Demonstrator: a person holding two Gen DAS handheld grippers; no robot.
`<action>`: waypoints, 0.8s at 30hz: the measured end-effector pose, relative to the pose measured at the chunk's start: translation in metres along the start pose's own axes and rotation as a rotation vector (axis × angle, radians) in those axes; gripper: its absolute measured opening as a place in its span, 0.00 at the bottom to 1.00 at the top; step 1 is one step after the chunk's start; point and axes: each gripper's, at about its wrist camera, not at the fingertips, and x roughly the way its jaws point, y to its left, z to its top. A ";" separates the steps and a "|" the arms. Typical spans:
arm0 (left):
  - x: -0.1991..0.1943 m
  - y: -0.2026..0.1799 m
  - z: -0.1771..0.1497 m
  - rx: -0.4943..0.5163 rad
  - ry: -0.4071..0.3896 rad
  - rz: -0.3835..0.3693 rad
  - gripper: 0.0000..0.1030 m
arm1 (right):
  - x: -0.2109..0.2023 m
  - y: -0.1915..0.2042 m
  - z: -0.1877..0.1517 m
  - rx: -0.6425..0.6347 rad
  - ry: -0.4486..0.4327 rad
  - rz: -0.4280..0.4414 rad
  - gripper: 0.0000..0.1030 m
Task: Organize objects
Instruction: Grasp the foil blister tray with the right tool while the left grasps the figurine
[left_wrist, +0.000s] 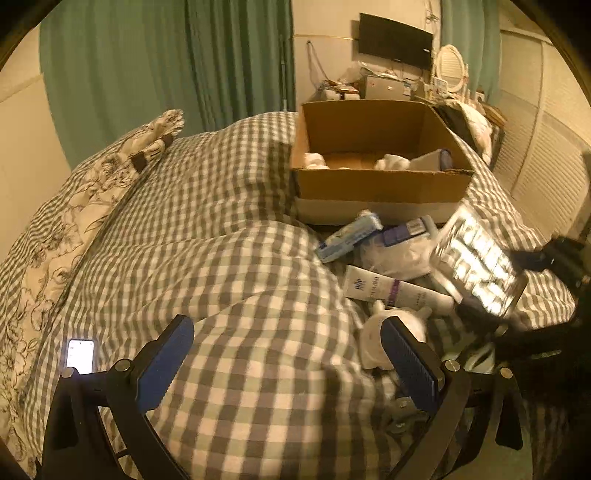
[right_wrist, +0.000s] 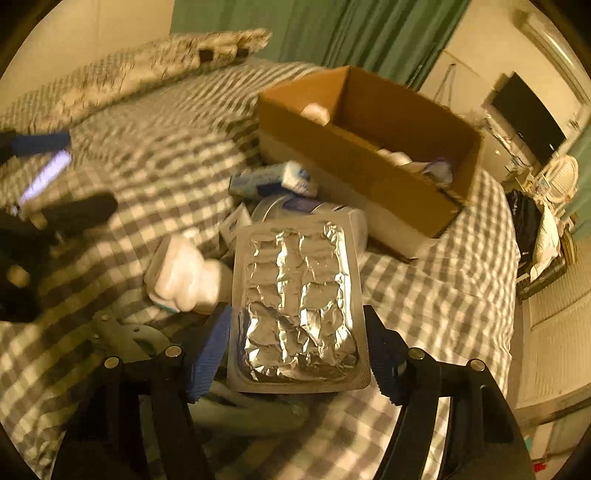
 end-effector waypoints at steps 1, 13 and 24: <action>0.001 -0.004 0.001 0.009 0.002 -0.009 1.00 | -0.007 -0.007 0.000 0.025 -0.018 -0.006 0.67; 0.044 -0.058 0.004 0.148 0.136 -0.133 0.89 | -0.026 -0.039 -0.012 0.111 -0.048 -0.037 0.67; 0.061 -0.069 -0.003 0.170 0.235 -0.228 0.59 | -0.034 -0.041 -0.019 0.143 -0.056 -0.011 0.67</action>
